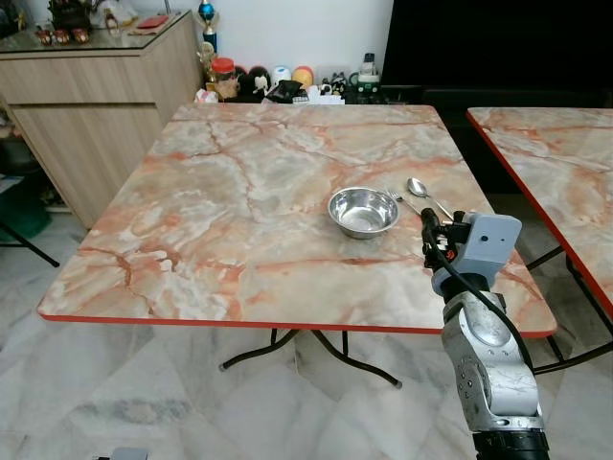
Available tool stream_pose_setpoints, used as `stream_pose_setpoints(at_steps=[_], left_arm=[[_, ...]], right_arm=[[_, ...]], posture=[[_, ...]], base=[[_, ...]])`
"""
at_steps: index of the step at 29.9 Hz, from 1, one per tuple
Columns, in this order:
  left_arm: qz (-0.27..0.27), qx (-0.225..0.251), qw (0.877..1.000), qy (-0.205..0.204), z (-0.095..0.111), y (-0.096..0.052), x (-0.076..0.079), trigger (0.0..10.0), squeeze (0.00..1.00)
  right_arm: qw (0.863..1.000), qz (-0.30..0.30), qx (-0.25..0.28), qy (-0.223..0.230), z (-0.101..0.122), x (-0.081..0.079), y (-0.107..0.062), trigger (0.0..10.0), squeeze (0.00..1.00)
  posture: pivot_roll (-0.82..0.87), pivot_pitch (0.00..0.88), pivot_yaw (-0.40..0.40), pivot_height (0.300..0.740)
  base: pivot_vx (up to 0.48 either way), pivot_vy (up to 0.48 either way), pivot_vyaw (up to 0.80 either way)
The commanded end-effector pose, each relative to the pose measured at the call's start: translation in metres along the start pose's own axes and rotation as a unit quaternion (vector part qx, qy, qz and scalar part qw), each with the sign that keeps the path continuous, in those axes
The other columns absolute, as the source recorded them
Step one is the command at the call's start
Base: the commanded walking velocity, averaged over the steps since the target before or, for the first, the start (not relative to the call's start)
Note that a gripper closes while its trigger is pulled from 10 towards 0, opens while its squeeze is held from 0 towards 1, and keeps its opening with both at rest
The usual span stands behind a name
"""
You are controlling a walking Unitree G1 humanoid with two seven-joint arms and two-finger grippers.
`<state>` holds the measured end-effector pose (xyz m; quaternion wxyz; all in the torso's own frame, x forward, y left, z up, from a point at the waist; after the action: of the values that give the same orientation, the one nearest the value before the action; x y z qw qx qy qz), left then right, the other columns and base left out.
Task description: Setting the table
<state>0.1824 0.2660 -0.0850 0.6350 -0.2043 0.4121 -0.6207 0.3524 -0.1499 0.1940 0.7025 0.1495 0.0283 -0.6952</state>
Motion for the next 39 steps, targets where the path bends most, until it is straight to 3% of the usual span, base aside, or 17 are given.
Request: stream_pose_setpoints(at_steps=[1, 3, 4, 12, 13, 14, 15, 16, 18, 19, 20, 21, 22, 39], left_arm=[[-0.002, -0.009, 1.0, -0.001, -0.005, -0.001, 0.001, 10.0, 0.0], [-0.002, -0.009, 1.0, -0.001, -0.005, -0.001, 0.001, 10.0, 0.0], [-0.002, -0.009, 1.0, -0.001, -0.005, -0.001, 0.001, 10.0, 0.0], [-0.003, -0.008, 1.0, -0.001, -0.005, -0.001, 0.001, 10.0, 0.0], [-0.003, -0.008, 1.0, -0.001, -0.005, -0.001, 0.001, 10.0, 0.0], [-0.003, -0.008, 1.0, -0.001, -0.005, -0.001, 0.001, 10.0, 0.0], [-0.003, -0.008, 1.0, -0.001, -0.005, -0.001, 0.001, 10.0, 0.0], [-0.003, -0.008, 1.0, -0.001, -0.005, -0.001, 0.001, 10.0, 0.0], [-0.003, -0.008, 1.0, -0.001, -0.005, -0.001, 0.001, 10.0, 0.0], [-0.003, -0.008, 1.0, -0.001, -0.005, -0.001, 0.001, 10.0, 0.0], [-0.003, -0.008, 1.0, -0.001, -0.005, -0.001, 0.001, 10.0, 0.0], [-0.003, -0.008, 1.0, -0.001, -0.005, -0.001, 0.001, 10.0, 0.0], [-0.003, -0.007, 1.0, 0.0, -0.005, -0.001, 0.001, 10.0, 0.0], [-0.004, -0.013, 1.0, 0.008, -0.006, -0.001, 0.002, 10.0, 0.0]], right_arm=[[1.0, 0.005, -0.004, -0.005, -0.001, 0.001, -0.002, 10.0, 1.0], [1.0, 0.009, -0.007, -0.007, -0.002, 0.0, -0.002, 10.0, 1.0], [1.0, 0.011, -0.007, -0.008, -0.003, -0.001, -0.002, 10.0, 0.0], [1.0, 0.027, -0.013, 0.001, -0.005, -0.005, -0.002, 10.0, 0.0], [1.0, 0.026, -0.013, -0.002, -0.005, -0.005, -0.002, 10.0, 0.44], [1.0, 0.026, -0.013, -0.002, -0.005, -0.005, -0.002, 10.0, 0.44], [1.0, 0.027, -0.015, 0.0, -0.005, -0.005, -0.003, 10.0, 0.95], [0.999, 0.029, -0.018, 0.0, -0.006, -0.006, -0.003, 10.0, 1.0], [0.999, 0.031, -0.021, -0.004, -0.008, -0.007, -0.004, 10.0, 1.0], [0.999, 0.033, -0.023, -0.006, -0.009, -0.007, -0.004, 10.0, 0.93], [0.999, 0.035, -0.024, -0.008, -0.009, -0.008, -0.004, 10.0, 0.6], [0.999, 0.037, -0.025, -0.009, -0.009, -0.009, -0.004, 10.0, 0.18], [0.999, 0.043, -0.028, -0.007, -0.01, -0.011, -0.004, 10.0, 0.0], [0.996, 0.073, -0.054, -0.014, -0.02, -0.018, -0.009, 10.0, 0.0]], posture=[[-0.03, 0.106, 0.034, 0.74], [-0.03, 0.107, 0.034, 0.74], [-0.03, 0.107, 0.034, 0.74], [-0.03, 0.106, 0.034, 0.74], [-0.03, 0.107, 0.034, 0.74], [-0.03, 0.107, 0.034, 0.74], [-0.03, 0.107, 0.034, 0.74], [-0.03, 0.107, 0.033, 0.74], [-0.03, 0.109, 0.033, 0.74], [-0.03, 0.109, 0.033, 0.74], [-0.03, 0.109, 0.033, 0.74], [-0.03, 0.109, 0.032, 0.74], [-0.03, 0.109, 0.032, 0.74], [-0.03, 0.111, 0.03, 0.74]], base=[[0.277, 0.0, 0.0], [0.281, 0.0, 0.0], [0.285, 0.0, 0.0], [0.301, 0.0, 0.0], [0.311, 0.0, 0.0], [0.311, 0.0, 0.0], [0.315, 0.0, 0.0], [0.311, 0.0, 0.0], [0.311, 0.0, 0.0], [0.315, 0.0, 0.0], [0.311, 0.0, 0.0], [0.315, 0.0, 0.0], [0.311, 0.0, 0.0], [0.152, 0.0, 0.0]])
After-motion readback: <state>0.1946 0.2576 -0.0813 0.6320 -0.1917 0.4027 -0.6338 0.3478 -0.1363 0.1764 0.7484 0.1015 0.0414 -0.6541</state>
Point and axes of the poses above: a point about 5 cm out from each wrist's last joint towards the gripper, its own y axis pointing out of the wrist towards the gripper, its own z axis along the axis of the wrist's last joint, x = y × z, the point moved 2 cm from there along y, pointing out of the wrist towards the gripper, and after that the axes turned 10 degrees about y, right-handed, at the moved point
